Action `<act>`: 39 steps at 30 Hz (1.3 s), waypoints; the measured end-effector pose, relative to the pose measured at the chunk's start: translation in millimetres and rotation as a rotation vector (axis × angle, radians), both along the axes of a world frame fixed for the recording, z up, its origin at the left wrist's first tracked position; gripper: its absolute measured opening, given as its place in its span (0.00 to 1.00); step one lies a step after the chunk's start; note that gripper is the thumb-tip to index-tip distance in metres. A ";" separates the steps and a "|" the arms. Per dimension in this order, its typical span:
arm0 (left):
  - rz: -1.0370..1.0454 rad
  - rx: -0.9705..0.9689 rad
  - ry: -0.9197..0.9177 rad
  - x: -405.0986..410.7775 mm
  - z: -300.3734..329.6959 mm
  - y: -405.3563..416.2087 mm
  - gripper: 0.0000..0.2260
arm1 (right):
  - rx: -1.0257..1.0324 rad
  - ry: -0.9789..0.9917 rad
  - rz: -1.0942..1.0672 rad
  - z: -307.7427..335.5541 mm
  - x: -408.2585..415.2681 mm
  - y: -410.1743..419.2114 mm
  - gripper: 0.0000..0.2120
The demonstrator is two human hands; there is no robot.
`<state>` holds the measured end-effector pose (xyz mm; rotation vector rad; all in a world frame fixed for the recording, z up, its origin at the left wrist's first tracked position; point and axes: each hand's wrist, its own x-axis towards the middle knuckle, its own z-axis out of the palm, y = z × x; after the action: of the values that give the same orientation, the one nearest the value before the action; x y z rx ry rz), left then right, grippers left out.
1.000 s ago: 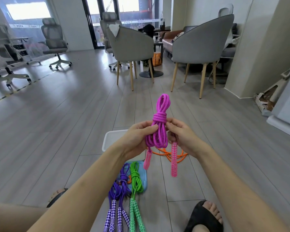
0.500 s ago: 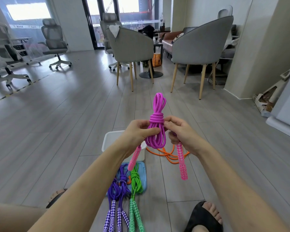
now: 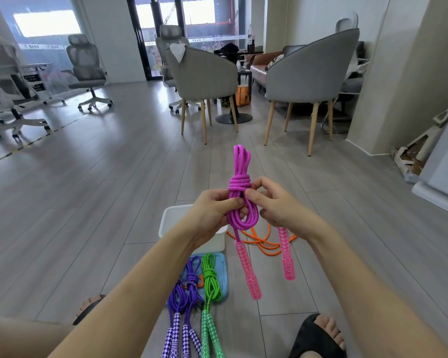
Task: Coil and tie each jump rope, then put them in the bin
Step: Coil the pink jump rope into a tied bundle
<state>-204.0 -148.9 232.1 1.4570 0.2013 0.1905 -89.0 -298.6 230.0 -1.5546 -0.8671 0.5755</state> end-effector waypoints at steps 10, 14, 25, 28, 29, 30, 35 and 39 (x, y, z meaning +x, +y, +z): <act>-0.010 0.373 -0.016 -4.4 9.9 4.7 0.09 | -0.139 -0.205 0.030 6.8 -5.2 -4.4 0.13; -0.064 0.432 -0.003 -8.2 9.3 5.5 0.09 | -0.117 -0.223 0.023 10.3 2.3 -9.4 0.11; -0.204 0.437 0.101 -8.6 1.4 6.2 0.10 | -0.140 -0.227 0.079 0.7 8.6 -13.2 0.14; -0.225 0.239 0.081 -9.1 -1.6 6.4 0.13 | -0.165 -0.240 0.085 -3.9 10.3 -11.5 0.16; -0.226 0.188 0.094 -8.8 -2.7 8.6 0.14 | -0.170 -0.246 0.085 -6.1 10.9 -11.4 0.16; -0.230 0.152 0.114 -8.8 -3.5 11.6 0.15 | -0.172 -0.247 0.084 -8.4 11.4 -11.6 0.15; -0.220 0.059 0.219 -7.6 -1.1 17.2 0.15 | -0.193 -0.290 0.085 -15.2 11.2 -6.7 0.08; -0.242 0.020 0.220 -7.5 -4.2 13.3 0.19 | -0.255 -0.351 0.074 -16.4 13.5 -4.9 0.04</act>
<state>-211.5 -135.6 227.9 1.5076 0.1992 -0.1656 -75.5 -303.4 213.7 -1.8968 -1.1544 0.4868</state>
